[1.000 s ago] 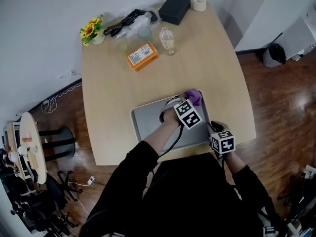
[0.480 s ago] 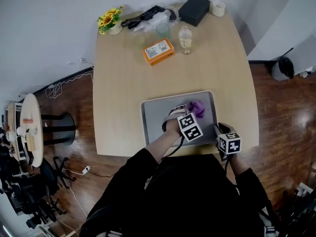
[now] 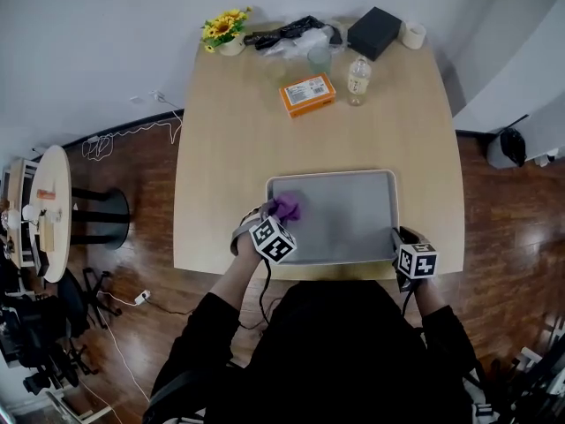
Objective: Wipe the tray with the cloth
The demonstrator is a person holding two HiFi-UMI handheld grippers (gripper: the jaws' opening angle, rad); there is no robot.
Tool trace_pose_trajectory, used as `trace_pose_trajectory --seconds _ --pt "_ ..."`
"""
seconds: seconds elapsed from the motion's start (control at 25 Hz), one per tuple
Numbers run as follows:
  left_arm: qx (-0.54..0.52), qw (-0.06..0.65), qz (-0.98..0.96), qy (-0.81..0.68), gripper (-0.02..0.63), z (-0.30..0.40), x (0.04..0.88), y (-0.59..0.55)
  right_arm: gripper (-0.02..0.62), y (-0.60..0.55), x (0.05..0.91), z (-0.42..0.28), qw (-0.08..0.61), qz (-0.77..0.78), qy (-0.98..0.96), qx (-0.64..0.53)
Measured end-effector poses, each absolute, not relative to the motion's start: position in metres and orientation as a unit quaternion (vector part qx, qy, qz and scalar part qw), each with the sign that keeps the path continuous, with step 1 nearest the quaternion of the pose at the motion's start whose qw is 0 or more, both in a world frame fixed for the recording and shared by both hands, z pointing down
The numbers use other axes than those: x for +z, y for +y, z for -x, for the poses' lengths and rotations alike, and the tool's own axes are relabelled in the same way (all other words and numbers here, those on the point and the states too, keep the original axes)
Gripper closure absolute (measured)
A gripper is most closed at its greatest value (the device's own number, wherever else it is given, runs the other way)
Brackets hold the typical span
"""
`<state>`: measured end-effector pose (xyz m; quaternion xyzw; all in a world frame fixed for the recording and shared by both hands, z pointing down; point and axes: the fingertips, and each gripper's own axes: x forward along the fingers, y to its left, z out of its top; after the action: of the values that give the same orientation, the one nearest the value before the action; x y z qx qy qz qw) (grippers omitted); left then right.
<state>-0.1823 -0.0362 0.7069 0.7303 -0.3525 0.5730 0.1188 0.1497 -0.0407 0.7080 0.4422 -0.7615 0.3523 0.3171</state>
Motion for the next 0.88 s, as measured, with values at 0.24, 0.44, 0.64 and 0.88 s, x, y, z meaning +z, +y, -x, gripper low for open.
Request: trace_pose_trajectory --seconds 0.24,0.44,0.64,0.88 --pt "0.579 0.086 -0.75 -0.307 0.517 0.129 0.706 -0.041 0.522 -0.041 0.706 -0.146 0.31 -0.45 -0.761 0.349" --pt "0.569 0.043 -0.79 -0.223 0.515 0.006 0.7 -0.056 0.522 -0.041 0.705 -0.143 0.303 -0.448 -0.763 0.352" --pt "0.57 0.014 -0.808 -0.151 0.514 -0.099 0.7 -0.061 0.523 -0.043 0.707 -0.147 0.293 -0.444 -0.77 0.352" --pt "0.584 -0.026 -0.801 -0.128 0.514 -0.123 0.703 -0.058 0.523 -0.041 0.705 -0.151 0.292 -0.442 -0.773 0.349"
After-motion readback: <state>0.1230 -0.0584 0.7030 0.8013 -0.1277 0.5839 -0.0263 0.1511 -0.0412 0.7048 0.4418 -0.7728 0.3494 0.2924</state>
